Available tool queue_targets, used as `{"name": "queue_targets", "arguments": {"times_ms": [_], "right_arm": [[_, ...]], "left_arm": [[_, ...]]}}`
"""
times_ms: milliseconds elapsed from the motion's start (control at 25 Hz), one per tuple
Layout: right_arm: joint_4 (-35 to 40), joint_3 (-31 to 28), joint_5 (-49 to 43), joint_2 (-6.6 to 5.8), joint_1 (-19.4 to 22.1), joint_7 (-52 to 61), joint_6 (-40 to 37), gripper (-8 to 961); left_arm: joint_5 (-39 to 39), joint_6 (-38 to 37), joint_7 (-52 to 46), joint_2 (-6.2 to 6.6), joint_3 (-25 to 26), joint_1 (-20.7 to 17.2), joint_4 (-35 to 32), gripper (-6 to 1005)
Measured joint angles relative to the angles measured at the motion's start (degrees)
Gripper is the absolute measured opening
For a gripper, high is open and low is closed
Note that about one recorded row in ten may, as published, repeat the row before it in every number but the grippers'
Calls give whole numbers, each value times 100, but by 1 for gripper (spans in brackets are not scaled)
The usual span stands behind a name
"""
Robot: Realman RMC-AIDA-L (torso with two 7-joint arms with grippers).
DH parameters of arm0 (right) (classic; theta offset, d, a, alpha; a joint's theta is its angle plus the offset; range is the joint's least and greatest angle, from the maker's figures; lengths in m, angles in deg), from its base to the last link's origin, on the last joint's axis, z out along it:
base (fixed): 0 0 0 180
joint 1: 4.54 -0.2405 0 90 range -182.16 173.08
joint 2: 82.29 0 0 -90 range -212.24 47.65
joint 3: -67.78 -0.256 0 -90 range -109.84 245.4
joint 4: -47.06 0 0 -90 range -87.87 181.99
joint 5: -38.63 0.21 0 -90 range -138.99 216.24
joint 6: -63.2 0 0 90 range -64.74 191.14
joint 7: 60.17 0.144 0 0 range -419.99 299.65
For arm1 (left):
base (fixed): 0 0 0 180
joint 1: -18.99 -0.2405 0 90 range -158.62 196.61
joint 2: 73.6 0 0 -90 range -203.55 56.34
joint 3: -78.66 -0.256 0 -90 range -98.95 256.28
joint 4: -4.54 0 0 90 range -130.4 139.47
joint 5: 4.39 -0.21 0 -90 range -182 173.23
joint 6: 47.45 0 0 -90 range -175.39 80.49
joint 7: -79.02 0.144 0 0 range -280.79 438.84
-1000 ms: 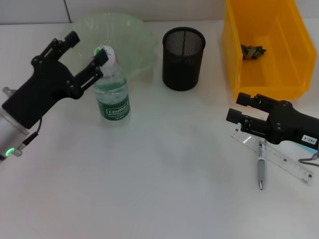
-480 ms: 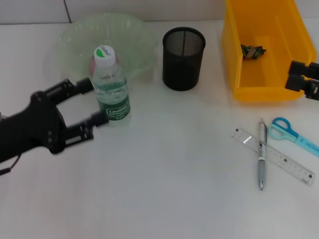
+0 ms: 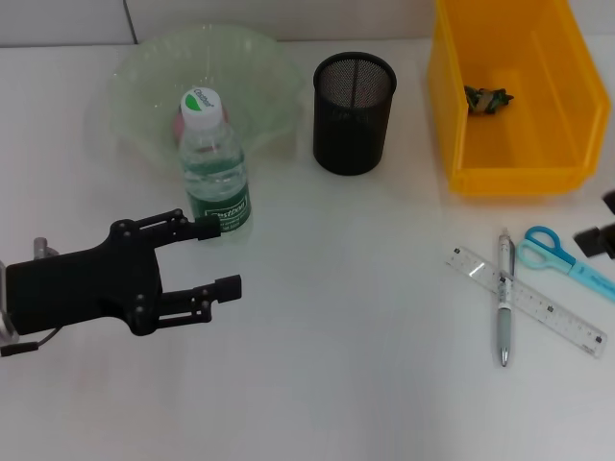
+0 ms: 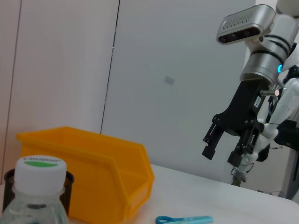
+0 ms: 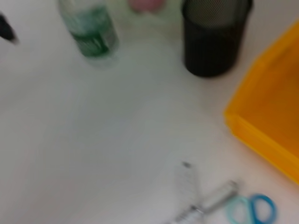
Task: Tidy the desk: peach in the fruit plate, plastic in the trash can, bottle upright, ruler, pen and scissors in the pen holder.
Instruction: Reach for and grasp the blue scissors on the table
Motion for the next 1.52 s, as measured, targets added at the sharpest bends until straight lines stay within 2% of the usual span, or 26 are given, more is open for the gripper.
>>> {"name": "queue_targets", "arguments": {"times_ms": [80,160,280,320,520,880,1440,1520], "right_arm": [[247,519,-805,89,-32,169,134,647],[170,1000,-1230,108,-3,317,395,644],[-230,1435,-1525,109,45,473,850,638],[-614,1584,-1620,108,61,515,1232,636],[-1306,1827,-1673,85,63,519,1923,627],[-2077,1913,-1835,67,-28,439,2601,611],[-2323,2190,-1823,70,-15,379,2904,586],[-2421,2198,-1816,71,-33,319,2940,540]], "left_arm": [[-5,94,1,-25,0,13,-5,784],[-8,199,2,-42,2,22,-7,784],[-16,314,11,-65,4,24,-8,784],[-18,336,13,-70,5,25,-9,784],[-23,404,6,-92,6,48,-9,784],[-13,552,-5,-149,23,89,-9,784],[-21,680,-19,-199,59,101,20,784],[-21,682,-25,-199,59,101,29,784]]}}
